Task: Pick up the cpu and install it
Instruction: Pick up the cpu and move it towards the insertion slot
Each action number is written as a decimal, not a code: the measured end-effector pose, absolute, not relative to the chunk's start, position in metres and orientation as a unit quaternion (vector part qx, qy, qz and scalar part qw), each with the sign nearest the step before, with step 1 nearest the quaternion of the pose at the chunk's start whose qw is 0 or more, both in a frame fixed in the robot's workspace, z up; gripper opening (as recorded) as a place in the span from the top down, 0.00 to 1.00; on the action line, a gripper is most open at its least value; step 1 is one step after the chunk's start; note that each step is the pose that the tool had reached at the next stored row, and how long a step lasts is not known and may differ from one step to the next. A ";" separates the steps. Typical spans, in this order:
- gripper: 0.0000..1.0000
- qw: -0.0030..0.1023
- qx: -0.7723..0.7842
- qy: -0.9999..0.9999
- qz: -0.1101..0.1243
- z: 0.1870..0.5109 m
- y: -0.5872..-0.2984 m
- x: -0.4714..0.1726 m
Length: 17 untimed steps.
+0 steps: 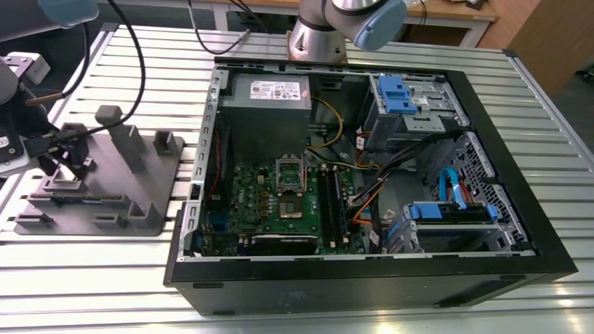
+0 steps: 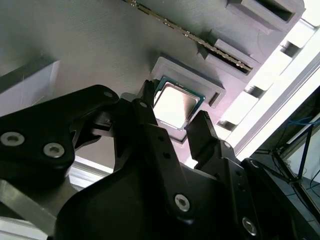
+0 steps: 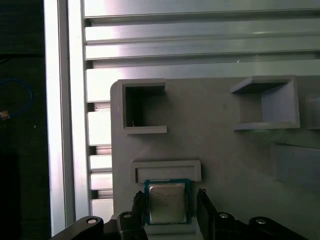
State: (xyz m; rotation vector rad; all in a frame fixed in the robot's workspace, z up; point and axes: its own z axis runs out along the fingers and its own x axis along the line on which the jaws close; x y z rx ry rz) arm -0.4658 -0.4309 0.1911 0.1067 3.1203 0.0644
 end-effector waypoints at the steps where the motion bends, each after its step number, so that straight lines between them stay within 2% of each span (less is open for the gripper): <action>1: 0.47 0.009 0.034 0.999 0.021 0.191 -0.431 -0.466; 17: 0.47 0.009 0.031 0.999 0.020 0.188 -0.430 -0.467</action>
